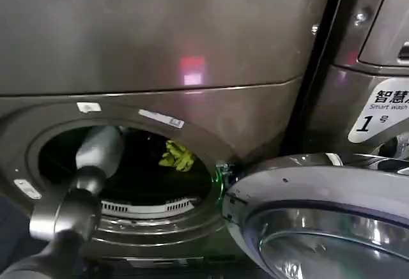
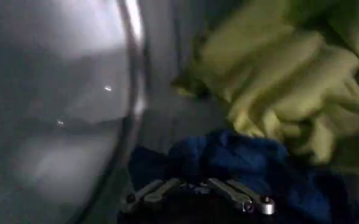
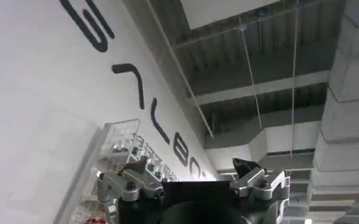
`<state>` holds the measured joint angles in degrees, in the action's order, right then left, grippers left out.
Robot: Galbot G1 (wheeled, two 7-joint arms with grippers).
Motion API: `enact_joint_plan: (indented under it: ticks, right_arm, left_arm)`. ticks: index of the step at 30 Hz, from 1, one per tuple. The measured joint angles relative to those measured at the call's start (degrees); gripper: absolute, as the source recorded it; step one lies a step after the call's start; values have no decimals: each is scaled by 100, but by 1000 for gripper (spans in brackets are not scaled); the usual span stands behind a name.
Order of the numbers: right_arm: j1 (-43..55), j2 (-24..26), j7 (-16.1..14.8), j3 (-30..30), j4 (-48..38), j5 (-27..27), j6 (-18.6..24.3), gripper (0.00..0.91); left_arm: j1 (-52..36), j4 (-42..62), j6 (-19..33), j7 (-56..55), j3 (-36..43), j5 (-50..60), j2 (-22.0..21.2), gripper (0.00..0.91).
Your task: Grasp the clothes from the dryer.
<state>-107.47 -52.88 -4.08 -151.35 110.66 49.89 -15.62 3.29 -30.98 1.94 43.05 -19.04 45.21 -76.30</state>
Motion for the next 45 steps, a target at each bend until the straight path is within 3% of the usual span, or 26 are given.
enact_joint_plan:
  ticks: [9, 16, 27, 45]
  right_arm:
    - [40, 21, 36, 51, -8, 0, 11, 907]
    - [83, 56, 36, 53, -47, 11, 96, 907]
    - [123, 69, 48, 49, -116, 29, 186, 907]
    - [59, 84, 25, -83, -139, 9, 157, 907]
  left_arm:
    - [1197, -2078, -815, -1298, -211, -2451, -103, 0]
    - [2018, -3223, -699, -2752, -543, -3776, -457, 0]
    - [2794, -4149, -279, -4245, -857, -4371, -843, 0]
    - [3115, -4461, -592, -4431, -989, -4553, -795, 0]
